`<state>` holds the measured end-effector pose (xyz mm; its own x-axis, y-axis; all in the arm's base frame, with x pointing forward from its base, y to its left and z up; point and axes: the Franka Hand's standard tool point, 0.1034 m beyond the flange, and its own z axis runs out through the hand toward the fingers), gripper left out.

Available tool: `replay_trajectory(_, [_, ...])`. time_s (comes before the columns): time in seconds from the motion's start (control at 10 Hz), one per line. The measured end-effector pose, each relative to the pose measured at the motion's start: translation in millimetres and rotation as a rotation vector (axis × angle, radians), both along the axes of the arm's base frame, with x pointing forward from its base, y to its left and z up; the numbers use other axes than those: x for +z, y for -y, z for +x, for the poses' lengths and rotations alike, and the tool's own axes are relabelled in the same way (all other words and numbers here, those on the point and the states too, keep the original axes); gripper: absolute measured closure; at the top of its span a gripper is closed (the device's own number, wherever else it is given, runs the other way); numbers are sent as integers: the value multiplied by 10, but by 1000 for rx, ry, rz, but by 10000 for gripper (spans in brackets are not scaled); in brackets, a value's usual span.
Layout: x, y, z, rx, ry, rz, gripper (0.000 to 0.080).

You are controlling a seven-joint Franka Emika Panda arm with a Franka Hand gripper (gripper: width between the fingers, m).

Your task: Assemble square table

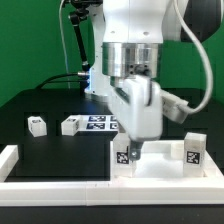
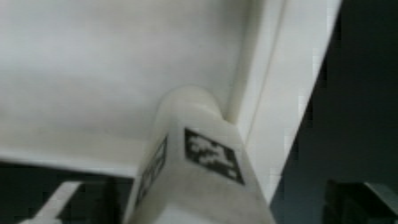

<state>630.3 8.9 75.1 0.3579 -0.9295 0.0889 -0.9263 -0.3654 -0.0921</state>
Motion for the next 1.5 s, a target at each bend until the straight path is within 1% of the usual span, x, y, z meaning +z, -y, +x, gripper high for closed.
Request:
replay_trajectory(0.1, [1, -6, -47, 46, -7, -7, 188])
replay_trajectory(0.2, [-4, 5, -39, 99, -9, -15, 157])
replay_trajectory(0.3, [-5, 16, -38, 199, -14, -28, 157])
replay_trajectory(0.4, [-9, -6, -41, 276, -22, -46, 151])
replay_trajectory(0.5, [-20, -96, -52, 474, -48, -97, 151])
replay_trajectory(0.6, [-4, -155, -43, 618, -60, -122, 150])
replay_trajectory(0.7, [7, -169, -36, 623, -56, -123, 178])
replay_trajectory(0.8, [-5, -158, -41, 590, -56, -120, 178])
replay_trajectory(0.9, [-11, -138, -51, 573, -59, -119, 310])
replay_trajectory(1.0, [-22, -94, -76, 494, -63, -112, 444])
replay_trajectory(1.1, [-24, -80, -85, 421, -62, -104, 444])
replay_trajectory(1.2, [-27, -81, -85, 361, -57, -98, 510])
replay_trajectory(1.4, [-32, -81, -84, 221, -46, -84, 510])
replay_trajectory(1.5, [-35, -72, -81, 114, -37, -63, 510])
